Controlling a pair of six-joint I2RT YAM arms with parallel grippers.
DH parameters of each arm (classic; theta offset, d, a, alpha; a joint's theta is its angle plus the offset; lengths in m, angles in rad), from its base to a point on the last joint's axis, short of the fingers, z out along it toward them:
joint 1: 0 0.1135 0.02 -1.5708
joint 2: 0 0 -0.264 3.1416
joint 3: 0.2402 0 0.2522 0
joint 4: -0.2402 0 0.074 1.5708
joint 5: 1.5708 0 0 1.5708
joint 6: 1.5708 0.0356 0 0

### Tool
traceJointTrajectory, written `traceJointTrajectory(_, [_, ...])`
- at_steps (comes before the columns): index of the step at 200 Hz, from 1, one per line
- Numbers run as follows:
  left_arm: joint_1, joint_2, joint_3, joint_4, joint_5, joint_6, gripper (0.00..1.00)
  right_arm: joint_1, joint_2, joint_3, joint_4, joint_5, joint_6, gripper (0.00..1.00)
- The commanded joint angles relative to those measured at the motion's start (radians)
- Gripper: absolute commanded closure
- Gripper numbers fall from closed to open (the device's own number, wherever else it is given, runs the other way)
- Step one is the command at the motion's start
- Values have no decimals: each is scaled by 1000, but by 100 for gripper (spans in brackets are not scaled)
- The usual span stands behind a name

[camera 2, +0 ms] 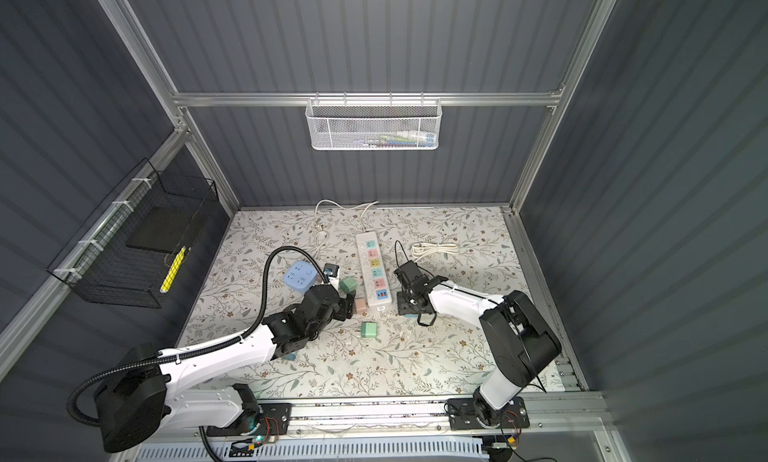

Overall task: Insert the plug
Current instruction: 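Press the charger down into the second socket with the right gripper, then open the right gripper and lift it away from the plugged charger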

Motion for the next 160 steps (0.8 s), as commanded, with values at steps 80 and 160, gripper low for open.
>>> traceJointTrajectory(80, [9,-21,32,-22,-26,23,20,-77,36,18,29,34,-82,55])
traceJointTrajectory(160, [9,-40,31,-39,-38,19,19,-301,157,197,-24,-72,-177,55])
